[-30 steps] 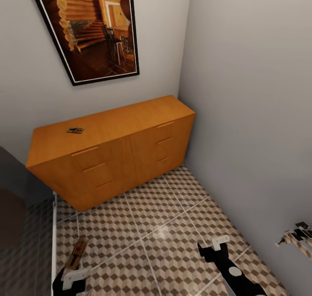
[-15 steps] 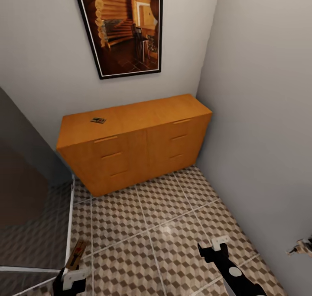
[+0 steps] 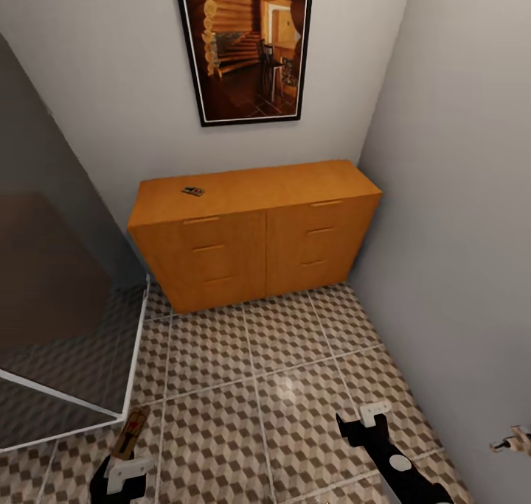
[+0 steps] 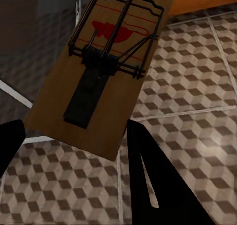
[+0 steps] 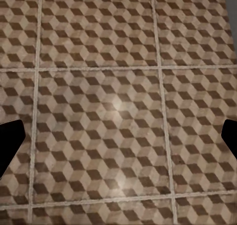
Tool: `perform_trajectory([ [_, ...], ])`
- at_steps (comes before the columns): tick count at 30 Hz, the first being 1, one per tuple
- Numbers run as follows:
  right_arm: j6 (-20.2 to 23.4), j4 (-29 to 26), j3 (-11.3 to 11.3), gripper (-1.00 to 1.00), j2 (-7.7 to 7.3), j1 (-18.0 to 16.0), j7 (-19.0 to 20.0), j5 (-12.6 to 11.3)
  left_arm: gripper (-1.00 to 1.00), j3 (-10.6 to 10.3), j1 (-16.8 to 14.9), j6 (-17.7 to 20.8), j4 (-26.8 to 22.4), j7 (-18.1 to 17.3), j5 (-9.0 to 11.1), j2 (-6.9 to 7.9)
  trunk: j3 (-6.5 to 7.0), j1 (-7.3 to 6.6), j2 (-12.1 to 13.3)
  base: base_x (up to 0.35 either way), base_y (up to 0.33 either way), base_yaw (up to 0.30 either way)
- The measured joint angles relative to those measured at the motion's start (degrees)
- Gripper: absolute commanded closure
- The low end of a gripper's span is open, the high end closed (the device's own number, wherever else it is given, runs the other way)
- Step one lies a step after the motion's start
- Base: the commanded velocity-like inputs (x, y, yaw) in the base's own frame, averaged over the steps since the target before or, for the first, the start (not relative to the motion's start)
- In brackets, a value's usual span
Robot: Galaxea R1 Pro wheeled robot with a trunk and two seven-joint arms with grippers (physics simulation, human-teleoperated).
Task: Take the four mousetraps from the cabinet in the bathroom and place them on the bathroom floor. Make sure all four end up on the same floor surface, and ensure that at least two of them are either under or directly next to the same bathroom sink.
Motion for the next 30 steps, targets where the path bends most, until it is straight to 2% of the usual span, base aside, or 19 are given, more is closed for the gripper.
perform_trajectory([
  [15, -0.04, 0.00, 0.06, -1.00, 0.00, 0.02, 0.00, 0.07, 1.00, 0.00, 0.00, -0.01, 0.00, 0.01, 0.00, 0.00, 0.00, -0.01, 0.00, -0.137, -0.239, 0.277],
  [30, -0.04, 0.00, 0.09, -1.00, 0.00, 0.17, 0.00, 0.08, 1.00, 0.00, 0.00, 0.06, 0.00, 0.03, 0.00, 0.00, 0.00, -0.02, 0.00, -0.013, -0.171, 0.277],
])
